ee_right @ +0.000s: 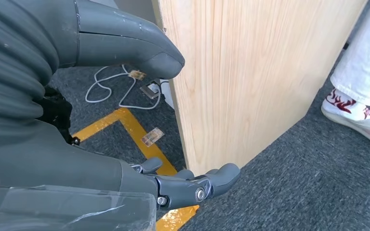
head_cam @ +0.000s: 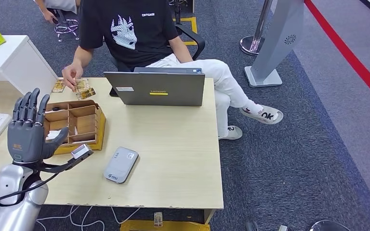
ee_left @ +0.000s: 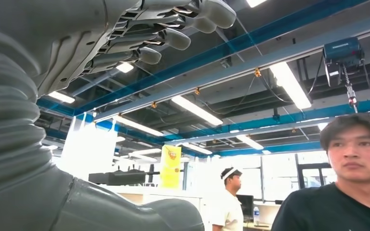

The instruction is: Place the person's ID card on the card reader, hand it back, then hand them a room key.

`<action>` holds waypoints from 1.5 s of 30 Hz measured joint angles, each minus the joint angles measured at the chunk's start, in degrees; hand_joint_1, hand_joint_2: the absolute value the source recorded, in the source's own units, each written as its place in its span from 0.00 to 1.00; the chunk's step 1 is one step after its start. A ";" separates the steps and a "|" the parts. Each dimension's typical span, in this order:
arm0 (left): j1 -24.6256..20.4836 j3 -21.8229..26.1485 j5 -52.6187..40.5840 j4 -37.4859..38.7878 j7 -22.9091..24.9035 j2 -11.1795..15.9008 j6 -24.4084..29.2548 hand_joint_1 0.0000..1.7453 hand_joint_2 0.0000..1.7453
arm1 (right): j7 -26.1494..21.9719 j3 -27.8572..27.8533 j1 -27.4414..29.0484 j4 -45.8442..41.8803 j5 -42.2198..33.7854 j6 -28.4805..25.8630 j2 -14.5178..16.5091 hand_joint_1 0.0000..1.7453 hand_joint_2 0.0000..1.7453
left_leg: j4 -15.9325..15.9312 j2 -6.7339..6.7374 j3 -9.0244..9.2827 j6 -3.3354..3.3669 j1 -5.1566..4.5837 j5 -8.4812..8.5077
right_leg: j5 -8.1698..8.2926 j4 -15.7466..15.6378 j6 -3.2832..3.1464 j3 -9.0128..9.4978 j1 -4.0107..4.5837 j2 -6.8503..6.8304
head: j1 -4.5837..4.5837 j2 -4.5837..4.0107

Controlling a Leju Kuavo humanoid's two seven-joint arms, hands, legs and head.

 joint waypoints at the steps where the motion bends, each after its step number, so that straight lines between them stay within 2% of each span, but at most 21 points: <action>1: 0.12 0.02 -0.04 -0.18 -0.06 -0.13 0.20 0.00 1.00 | 0.00 0.01 0.00 0.00 -0.02 -0.01 0.00 0.00 1.00 | 0.00 0.00 0.00 0.00 0.00 0.00 | 0.00 0.00 0.00 0.00 0.00 0.00 | 0.00 0.00; 5: 1.74 0.68 0.49 -2.44 -2.35 -1.57 2.99 0.00 1.00 | -0.11 0.02 0.08 0.00 -0.37 -0.02 0.01 0.00 1.00 | 0.00 0.01 0.00 0.00 0.00 0.00 | 0.00 0.00 0.00 0.00 0.00 0.02 | 0.00 0.00; 6: 2.64 1.44 1.99 -4.00 -4.75 -2.72 3.43 0.00 1.00 | -0.23 0.01 0.13 0.00 -0.57 -0.02 0.00 0.00 1.00 | 0.00 0.02 0.00 0.00 -0.01 -0.01 | 0.00 0.00 0.00 0.00 -0.01 0.03 | -0.01 0.00; 8: 5.18 4.10 7.70 -8.87 -11.56 -6.71 3.80 0.00 1.00 | -0.66 0.00 0.37 0.00 -1.14 -0.01 0.00 0.00 1.00 | 0.01 0.03 -0.02 0.02 -0.03 -0.03 | 0.00 -0.03 0.00 0.00 -0.02 0.05 | 0.00 0.00; 10: 8.40 6.97 14.95 -15.25 -16.69 -11.53 4.12 0.00 1.00 | -1.31 0.00 0.76 -0.01 -1.86 0.06 0.00 0.00 1.00 | 0.02 0.05 -0.04 0.06 -0.04 -0.10 | 0.00 -0.08 0.01 0.01 -0.03 0.06 | 0.02 0.00; 13: 14.24 10.10 28.31 -25.41 -18.48 -17.97 4.29 0.00 1.00 | -2.48 -0.10 1.69 -0.02 -3.12 0.37 0.00 0.00 1.00 | 0.02 0.08 -0.05 0.10 -0.05 -0.21 | -0.05 -0.13 0.05 0.02 -0.04 0.08 | 0.02 0.00; 15: 18.44 12.17 40.39 -30.74 -18.73 -20.92 4.21 0.00 1.00 | -3.18 -0.34 2.53 -0.03 -3.95 0.90 0.00 0.00 1.00 | 0.02 0.06 -0.03 0.09 -0.05 -0.24 | -0.11 -0.14 0.09 0.02 -0.04 0.05 | 0.01 0.00; 18: 23.33 16.18 56.61 -34.72 -18.81 -23.66 1.85 0.00 1.00 | -3.90 -0.97 3.75 -0.08 -4.68 1.77 -0.05 0.00 1.00 | 0.00 0.01 -0.03 0.06 0.01 -0.26 | -0.22 -0.14 0.07 0.04 0.01 -0.04 | -0.01 0.00; 20: 24.54 19.90 62.67 -34.67 -18.83 -25.33 -4.06 0.00 0.50 | -4.28 -1.49 4.32 -0.13 -4.91 2.16 -0.12 0.00 1.00 | -0.04 -0.07 -0.01 0.06 0.03 -0.25 | -0.27 -0.14 0.06 0.07 0.03 -0.16 | 0.01 0.00; 22: 23.65 26.19 67.54 -29.48 -18.88 -26.74 -15.34 0.00 0.50 | -4.72 -1.94 4.85 -0.17 -5.52 2.60 -0.15 0.00 1.00 | -0.10 -0.16 0.08 0.05 0.01 -0.25 | -0.31 -0.13 0.04 0.14 0.01 -0.24 | 0.07 0.00; 24: 22.03 34.38 70.63 -20.95 -18.79 -27.45 -25.56 0.00 1.00 | -4.98 -2.14 5.37 -0.19 -6.09 2.93 -0.16 0.00 1.00 | -0.13 0.00 0.19 -0.05 0.04 -0.29 | -0.27 -0.12 -0.08 0.17 0.04 -0.06 | 0.06 -0.01; 26: 20.57 41.89 70.68 -13.46 -18.72 -28.02 -30.52 0.00 1.00 | -4.96 -2.44 5.88 -0.25 -6.03 2.99 -0.20 0.00 1.00 | -0.13 0.22 0.23 -0.14 0.08 -0.31 | -0.18 -0.11 -0.20 0.13 0.07 0.16 | -0.05 -0.01; 30: 16.95 53.08 70.23 0.53 -18.79 -28.81 -35.64 0.00 1.00 | -4.66 -3.18 6.18 -0.34 -6.27 2.95 -0.24 0.00 1.00 | -0.11 0.15 0.21 -0.12 0.05 -0.31 | -0.18 -0.12 -0.20 0.19 0.05 0.10 | -0.02 0.00; 34: 12.79 62.51 73.39 18.99 -18.80 -26.39 -39.30 0.00 1.00 | -4.31 -2.12 6.12 -0.35 -8.02 3.17 -0.26 0.00 1.00 | -0.11 0.06 0.22 -0.11 0.01 -0.32 | -0.20 -0.13 -0.17 0.21 0.02 0.05 | 0.02 0.00; 38: 10.76 68.13 72.94 34.84 -18.42 -23.34 -37.66 0.00 1.00 | -4.14 -1.45 6.00 -0.35 -7.74 3.26 -0.33 0.00 1.00 | -0.11 0.01 0.22 -0.11 0.02 -0.32 | -0.25 -0.13 -0.11 0.15 0.02 -0.02 | 0.01 0.00; 42: 9.60 69.57 70.34 45.59 -15.14 -21.10 -34.01 0.00 1.00 | -4.05 -1.30 5.76 -0.35 -7.32 3.37 -0.33 0.00 1.00 | -0.10 -0.02 0.21 -0.11 0.02 -0.32 | -0.28 -0.13 -0.07 0.23 0.02 -0.04 | 0.02 0.00; 43: 9.42 69.62 69.86 47.44 -14.38 -20.81 -33.54 0.24 1.00 | -4.04 -1.27 5.74 -0.35 -7.25 3.41 -0.33 0.00 1.00 | -0.10 -0.02 0.21 -0.11 0.02 -0.32 | -0.28 -0.13 -0.07 0.24 0.02 -0.04 | 0.03 0.00; 44: 9.27 69.63 69.49 48.98 -13.58 -20.58 -33.32 0.48 1.00 | -4.04 -1.24 5.73 -0.35 -7.14 3.47 -0.33 0.05 1.00 | -0.10 -0.02 0.21 -0.11 0.02 -0.32 | -0.27 -0.13 -0.07 0.24 0.02 -0.04 | 0.03 0.00; 45: 9.12 69.64 69.13 50.36 -12.50 -20.39 -33.21 0.73 1.00 | -4.04 -1.19 5.72 -0.35 -6.96 3.57 -0.34 0.30 1.00 | -0.10 -0.02 0.21 -0.11 0.02 -0.32 | -0.27 -0.13 -0.07 0.24 0.02 -0.04 | 0.03 0.00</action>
